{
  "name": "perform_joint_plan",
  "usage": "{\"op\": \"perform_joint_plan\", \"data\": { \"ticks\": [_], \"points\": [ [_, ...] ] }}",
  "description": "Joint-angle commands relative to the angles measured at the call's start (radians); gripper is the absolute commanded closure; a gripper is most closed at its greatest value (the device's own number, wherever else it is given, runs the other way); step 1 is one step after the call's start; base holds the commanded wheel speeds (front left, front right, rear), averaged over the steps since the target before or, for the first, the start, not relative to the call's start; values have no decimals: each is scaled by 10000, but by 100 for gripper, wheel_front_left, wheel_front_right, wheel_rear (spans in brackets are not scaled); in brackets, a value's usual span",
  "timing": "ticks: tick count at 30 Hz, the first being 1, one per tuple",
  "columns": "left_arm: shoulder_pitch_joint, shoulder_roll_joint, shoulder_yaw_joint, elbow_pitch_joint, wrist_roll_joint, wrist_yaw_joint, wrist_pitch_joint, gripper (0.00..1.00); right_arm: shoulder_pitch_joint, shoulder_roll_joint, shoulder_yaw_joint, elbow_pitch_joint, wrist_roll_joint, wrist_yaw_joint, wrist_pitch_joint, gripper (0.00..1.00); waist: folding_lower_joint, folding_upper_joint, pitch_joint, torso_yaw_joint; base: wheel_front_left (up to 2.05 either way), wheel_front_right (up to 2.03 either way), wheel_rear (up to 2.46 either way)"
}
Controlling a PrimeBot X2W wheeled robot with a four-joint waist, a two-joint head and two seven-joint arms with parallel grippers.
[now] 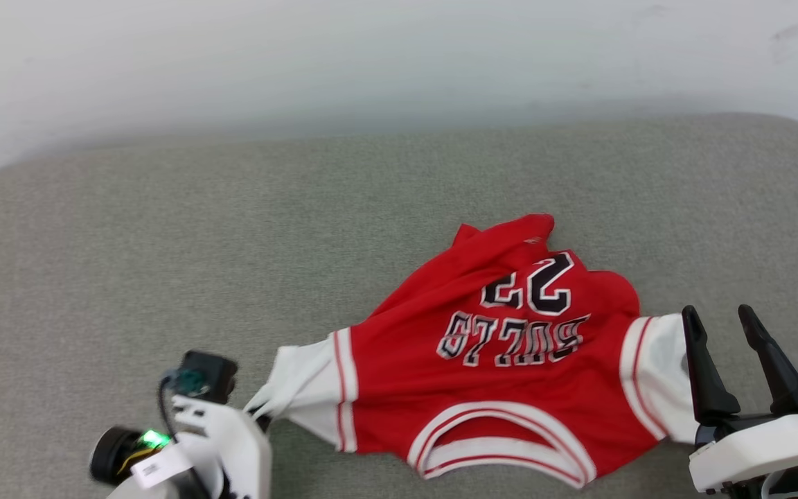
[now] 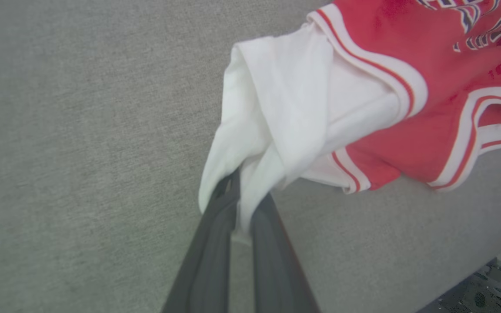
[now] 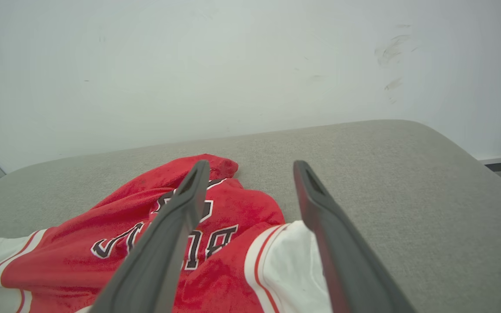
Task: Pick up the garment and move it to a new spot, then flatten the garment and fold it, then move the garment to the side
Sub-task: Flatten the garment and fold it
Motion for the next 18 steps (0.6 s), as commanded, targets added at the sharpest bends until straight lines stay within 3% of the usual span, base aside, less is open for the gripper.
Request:
{"op": "perform_joint_plan", "data": {
  "ticks": [1, 6, 13, 14, 15, 18],
  "points": [
    [369, 174, 193, -120, -182, 186, -31, 100, 111, 20, -28, -52, -19, -7, 38, 0, -1, 0, -138, 157, 0, 0, 0],
    [1450, 617, 647, -433, -592, 591, -188, 100, 229, 20, -27, -107, -12, -7, 99, 0, -1, 0, -240, 245, 0, 0, 0],
    [1868, 209, 840, -341, -865, 445, -1034, 100, 295, 20, -137, -108, 8, -7, 172, 0, -1, 0, -278, 259, 0, 0, 0],
    [1866, 94, 863, -270, -893, 467, -1192, 69, 309, 20, -151, -93, -2, -7, 202, 0, -1, 0, -301, 253, 0, 0, 0],
    [1841, -8, 892, -228, -888, 472, -1390, 2, 318, 20, -169, -82, -17, -7, 213, 0, -1, 0, -333, 246, 0, 0, 0],
    [1765, -304, 1036, -172, -766, 540, -2114, 0, 396, 20, -257, -45, -84, -7, 307, 0, -1, 0, -472, 221, 0, 0, 0]
  ]
}}
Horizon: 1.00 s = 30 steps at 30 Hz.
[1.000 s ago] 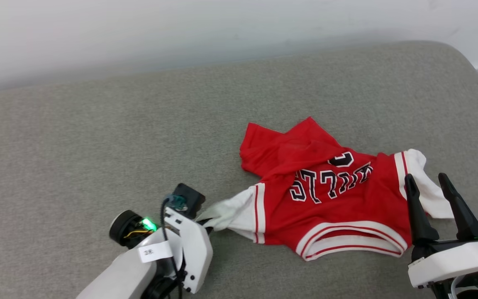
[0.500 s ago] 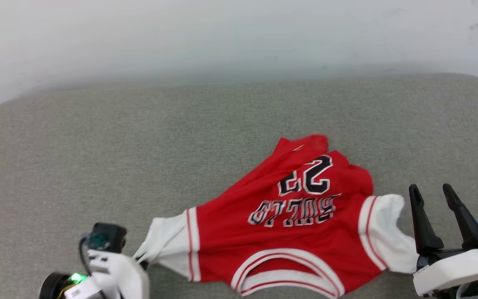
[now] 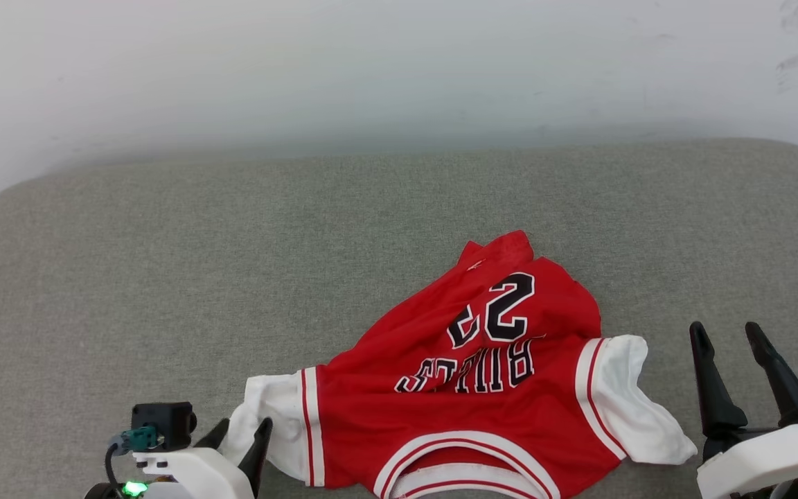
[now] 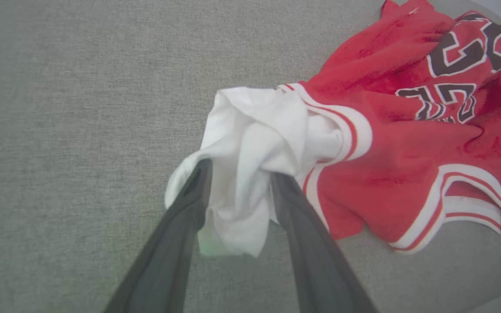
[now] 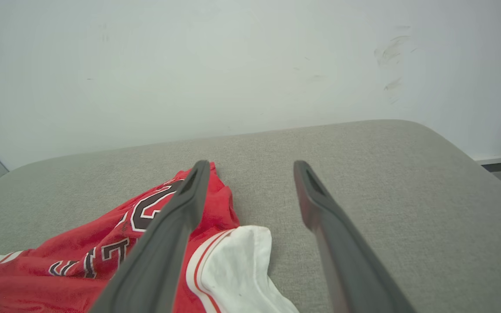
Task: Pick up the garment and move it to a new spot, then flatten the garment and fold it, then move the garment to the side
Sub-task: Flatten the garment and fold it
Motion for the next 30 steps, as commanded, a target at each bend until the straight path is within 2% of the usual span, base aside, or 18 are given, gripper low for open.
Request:
{"op": "perform_joint_plan", "data": {
  "ticks": [1, 8, 15, 21, 25, 30],
  "points": [
    [-45, -62, 87, -1, 84, 49, -203, 0, 158, 20, -40, 24, -1, -7, 33, 0, 1, 0, -57, -17, 0, 0, 0],
    [-73, -521, 502, -308, 440, 177, -2078, 0, 380, 20, -135, 253, 255, -7, 486, 0, 1, 0, -370, -35, 0, 0, 0],
    [-54, -843, 834, -629, 811, 494, -3421, 0, 727, -29, -653, 806, 648, -7, 1597, 0, 1, 0, -482, 5, 0, 0, 0],
    [-144, -949, 954, -1085, 1272, 739, -3896, 0, 930, -680, -1094, 1493, 1175, -7, 3532, 0, 1, 0, -317, 277, 0, 0, 0],
    [-295, -990, 983, -1388, 1462, 775, -3992, 0, 702, -1155, -921, 1759, 1474, -7, 4666, 0, 1, 0, 35, 569, 0, 0, 0],
    [-504, -1053, 1051, -1553, 1599, 687, -4080, 0, 92, -1644, -449, 2050, 1758, -7, 5237, 0, 1, 0, 523, 866, 0, 0, 0]
  ]
}}
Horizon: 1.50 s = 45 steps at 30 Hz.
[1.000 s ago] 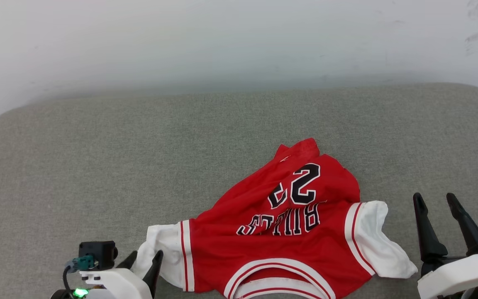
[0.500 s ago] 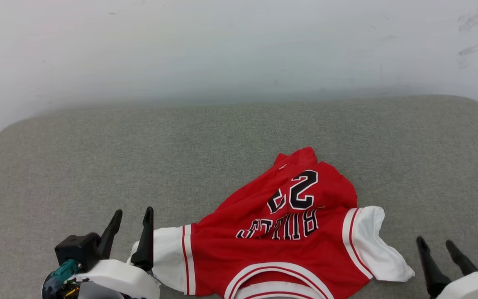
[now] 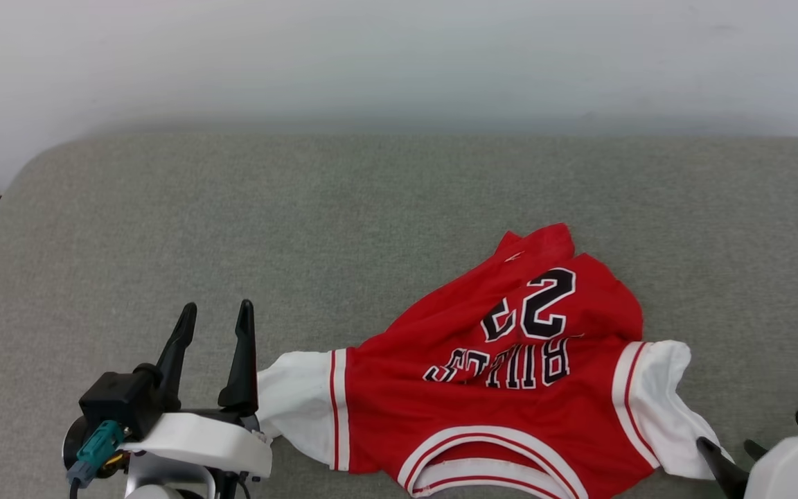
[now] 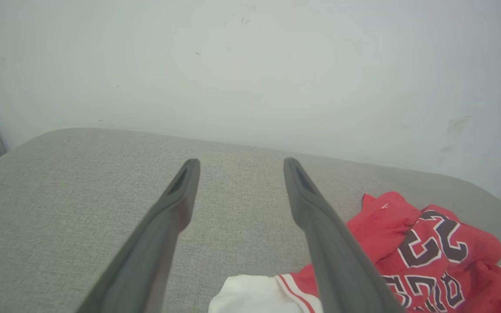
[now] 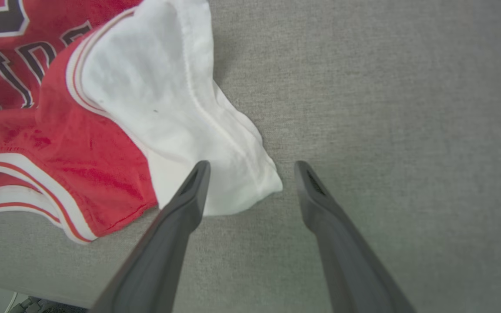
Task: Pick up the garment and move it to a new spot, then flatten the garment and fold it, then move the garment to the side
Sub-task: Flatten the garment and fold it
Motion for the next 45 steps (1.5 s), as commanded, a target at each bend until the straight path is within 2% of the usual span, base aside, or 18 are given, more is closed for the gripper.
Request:
{"op": "perform_joint_plan", "data": {
  "ticks": [1, 6, 12, 14, 15, 18, 22, 32, 35, 45],
  "points": [
    [-175, -68, 40, -67, 97, -36, -46, 0, -204, -98, 133, 107, 120, -7, 89, 0, 0, -1, 258, 192, 0, 0, 0],
    [-351, -183, 52, 7, 167, -82, -94, 0, -677, -415, 750, 904, 223, -7, 584, 0, 0, -1, 601, 369, 0, 0, 0],
    [-453, -254, 55, 309, 63, -211, -91, 0, -537, -278, 1426, 2134, 736, -2, 1582, 0, 0, -1, 859, 495, 0, 0, 0],
    [-452, -265, 57, 406, 0, -216, -49, 0, -503, -140, 1558, 2273, 1055, 10, 1804, 79, 0, -1, 860, 484, 0, 0, 0],
    [-409, -242, 70, 499, -42, -214, 15, 0, -531, -145, 1598, 2278, 1080, 11, 1835, 100, 0, -1, 845, 460, 0, 0, 0],
    [-246, -163, 98, 662, -259, -231, 261, 0, -677, -244, 1457, 2116, 1060, 8, 1551, 100, 0, -1, 703, 352, 0, 0, 0],
    [-129, 174, 147, 768, -714, -347, 1194, 0, -797, -342, 944, 1750, 924, -10, 1098, 100, 0, -1, 466, 226, 0, 0, 0],
    [-3, 1869, -263, 582, -2386, -819, 5784, 0, -727, -136, 606, 980, 556, -9, 884, 100, 0, -1, 132, -177, 0, 0, 0],
    [-55, 2055, -411, 732, -2570, -801, 6478, 0, -753, -15, 712, 784, 481, -9, 844, 100, 0, -1, 209, -365, 0, 0, 0],
    [-1111, 1841, -1161, 2356, -2739, -1386, 7804, 0, -911, 213, 882, 558, 454, -7, 614, 100, 0, -1, 695, -771, 0, 0, 0]
  ]
}}
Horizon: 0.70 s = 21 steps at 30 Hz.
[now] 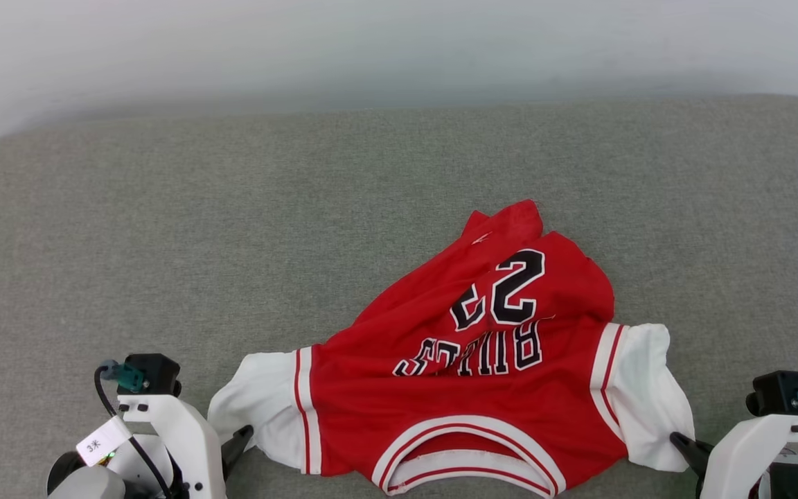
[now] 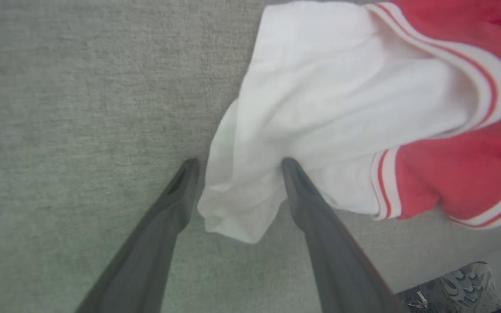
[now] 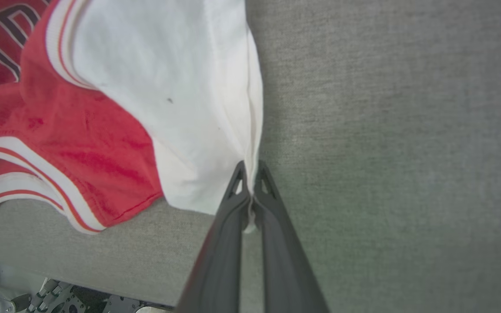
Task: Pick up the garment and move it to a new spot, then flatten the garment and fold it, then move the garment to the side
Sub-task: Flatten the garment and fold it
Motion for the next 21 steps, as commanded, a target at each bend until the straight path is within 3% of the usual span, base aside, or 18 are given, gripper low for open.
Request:
{"op": "perform_joint_plan", "data": {
  "ticks": [1, 5, 6, 7, 8, 11, 17, 21],
  "points": [
    [-113, -75, -232, 330, 69, -77, 293, 0, -150, 25, 29, 3, 3, -7, -81, 100, 0, -1, 81, -106, 0, 0, 0],
    [-122, -230, -895, 945, 72, -360, 1125, 0, -227, 19, 89, 116, 27, -7, -150, 100, 0, -1, 75, -256, 0, 0, 0],
    [-130, -286, -1025, 1026, 59, -450, 1265, 16, -245, 5, 75, 134, 10, -7, -190, 100, 0, -1, 68, -273, 0, 0, 0],
    [-170, -360, -1092, 1031, 59, -536, 1241, 65, -263, -3, 65, 142, -19, -7, -215, 100, 0, -1, 61, -288, 0, 0, 0],
    [-246, -422, -1109, 1032, 76, -571, 1166, 100, -277, 7, 56, 148, -7, -7, -251, 100, 0, -1, 44, -294, 0, 0, 0],
    [-379, -461, -1134, 928, 157, -617, 1096, 100, -331, -13, 16, 121, -35, -7, -328, 100, 0, -1, -10, -292, 0, 0, 0],
    [-847, -23, -772, 338, 651, -537, 312, 100, -520, -258, -65, 14, -154, -7, -645, 100, 0, -1, -406, -261, 0, 0, 0],
    [-1062, 252, -539, -89, 1051, -278, -169, 100, -843, -519, -69, -83, -302, -7, -858, 100, 0, -1, -724, -268, 0, 0, 0]
  ]
}}
